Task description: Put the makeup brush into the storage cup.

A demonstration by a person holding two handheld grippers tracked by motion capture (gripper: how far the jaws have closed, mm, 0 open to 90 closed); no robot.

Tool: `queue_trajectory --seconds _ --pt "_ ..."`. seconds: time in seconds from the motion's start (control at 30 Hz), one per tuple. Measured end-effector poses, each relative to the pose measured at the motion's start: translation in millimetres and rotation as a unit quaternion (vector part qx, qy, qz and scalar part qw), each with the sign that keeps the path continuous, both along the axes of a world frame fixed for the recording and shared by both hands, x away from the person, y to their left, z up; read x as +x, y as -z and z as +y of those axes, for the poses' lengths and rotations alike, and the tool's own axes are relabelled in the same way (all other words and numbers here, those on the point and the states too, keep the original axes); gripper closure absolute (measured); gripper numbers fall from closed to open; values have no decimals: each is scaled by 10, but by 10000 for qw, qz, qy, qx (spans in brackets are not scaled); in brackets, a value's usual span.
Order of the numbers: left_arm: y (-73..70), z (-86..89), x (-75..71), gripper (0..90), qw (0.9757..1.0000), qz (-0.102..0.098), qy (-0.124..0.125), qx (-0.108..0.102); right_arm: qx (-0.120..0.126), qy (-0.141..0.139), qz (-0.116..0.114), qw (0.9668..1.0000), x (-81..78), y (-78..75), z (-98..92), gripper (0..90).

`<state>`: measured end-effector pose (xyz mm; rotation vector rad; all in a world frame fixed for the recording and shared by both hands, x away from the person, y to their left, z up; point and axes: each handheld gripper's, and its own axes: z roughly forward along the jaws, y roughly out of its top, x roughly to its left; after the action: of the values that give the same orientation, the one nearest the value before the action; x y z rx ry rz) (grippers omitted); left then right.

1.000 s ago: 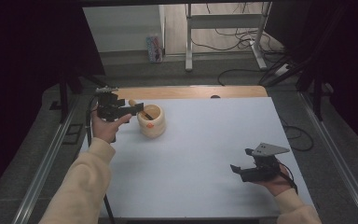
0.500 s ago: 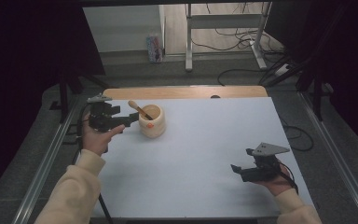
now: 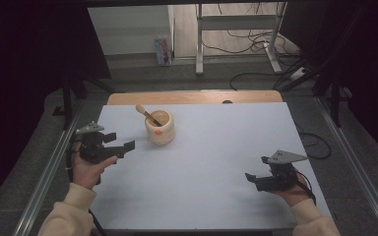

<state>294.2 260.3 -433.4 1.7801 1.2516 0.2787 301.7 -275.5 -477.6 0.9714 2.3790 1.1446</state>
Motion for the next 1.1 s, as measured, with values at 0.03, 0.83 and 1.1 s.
queue_trajectory --seconds 0.03,0.83,1.1 --pt "47 8 -26 101 10000 21 -13 -1 -4 2 1 10000 -2 1 1 133" --pt "626 -177 -382 114 9958 389 640 531 -60 226 86 9997 14 56 -80 130" --pt "668 -110 -349 121 9971 449 513 346 -48 225 71 9997 18 58 -102 130"
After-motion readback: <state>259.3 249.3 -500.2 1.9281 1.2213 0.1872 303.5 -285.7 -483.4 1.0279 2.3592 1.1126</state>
